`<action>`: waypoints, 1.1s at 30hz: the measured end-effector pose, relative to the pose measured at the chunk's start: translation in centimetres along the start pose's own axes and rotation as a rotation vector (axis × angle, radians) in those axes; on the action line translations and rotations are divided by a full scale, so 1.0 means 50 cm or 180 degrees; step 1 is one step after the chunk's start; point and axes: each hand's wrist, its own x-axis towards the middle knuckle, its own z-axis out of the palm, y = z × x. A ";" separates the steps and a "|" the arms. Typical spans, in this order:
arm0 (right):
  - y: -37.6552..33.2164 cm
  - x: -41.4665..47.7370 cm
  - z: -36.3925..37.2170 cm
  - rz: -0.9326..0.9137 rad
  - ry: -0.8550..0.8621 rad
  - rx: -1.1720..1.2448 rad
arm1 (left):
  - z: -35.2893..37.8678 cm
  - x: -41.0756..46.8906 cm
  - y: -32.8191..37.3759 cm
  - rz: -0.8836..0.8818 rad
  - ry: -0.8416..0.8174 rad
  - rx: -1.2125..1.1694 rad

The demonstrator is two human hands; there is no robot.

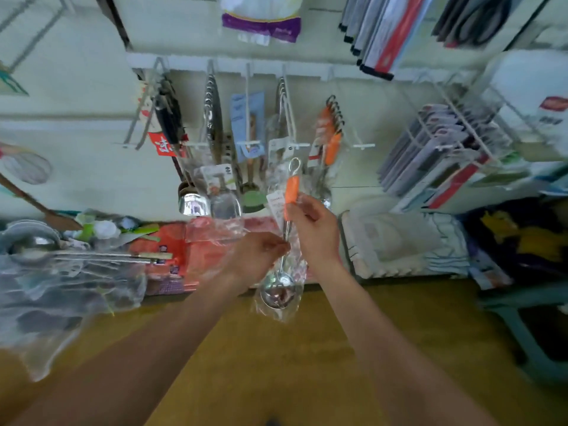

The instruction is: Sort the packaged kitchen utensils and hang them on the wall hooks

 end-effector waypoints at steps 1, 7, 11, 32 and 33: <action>0.001 0.007 -0.022 -0.0010 0.0064 0.0012 | 0.019 0.009 0.012 0.0018 -0.0036 0.0013; 0.019 0.064 -0.119 -0.0215 0.0276 -0.0078 | 0.111 0.082 0.062 0.0198 -0.0073 0.0060; 0.031 0.108 -0.156 -0.0148 0.0360 -0.0041 | 0.155 0.120 0.079 0.0187 0.0002 -0.0079; 0.031 0.305 -0.112 -0.0158 0.0367 -0.0556 | 0.147 0.293 0.108 -0.0112 0.0445 -0.0222; 0.032 0.313 -0.112 -0.0156 0.0344 -0.0629 | 0.146 0.303 0.107 -0.0140 0.0468 -0.0245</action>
